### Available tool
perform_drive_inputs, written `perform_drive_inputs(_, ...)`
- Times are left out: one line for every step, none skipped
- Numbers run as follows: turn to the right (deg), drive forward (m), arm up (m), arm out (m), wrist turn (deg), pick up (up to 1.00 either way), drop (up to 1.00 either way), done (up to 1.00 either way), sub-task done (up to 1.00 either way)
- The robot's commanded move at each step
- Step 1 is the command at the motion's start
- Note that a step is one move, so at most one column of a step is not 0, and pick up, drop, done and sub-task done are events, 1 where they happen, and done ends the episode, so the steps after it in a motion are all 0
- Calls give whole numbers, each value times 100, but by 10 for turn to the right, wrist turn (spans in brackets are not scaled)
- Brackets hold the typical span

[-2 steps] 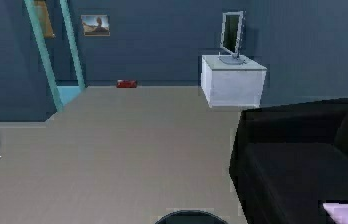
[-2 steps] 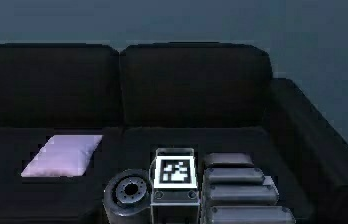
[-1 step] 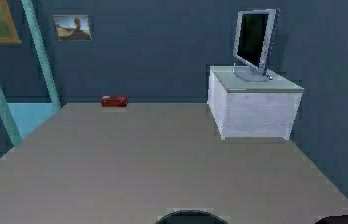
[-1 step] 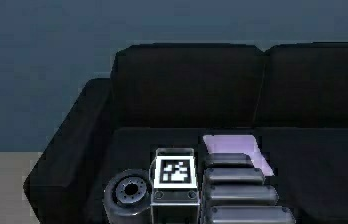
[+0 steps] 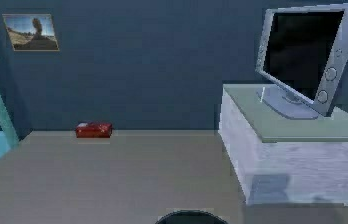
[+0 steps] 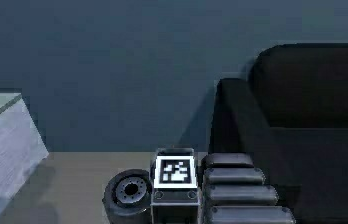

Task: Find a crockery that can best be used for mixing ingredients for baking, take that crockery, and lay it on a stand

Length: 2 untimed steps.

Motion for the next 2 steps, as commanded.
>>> perform_drive_inputs(0, 100, 0, 0, 0, 0, 0, 0, 0)
perform_drive_inputs(0, 80, 0, 0, 0, 0, 0, 0, 0)
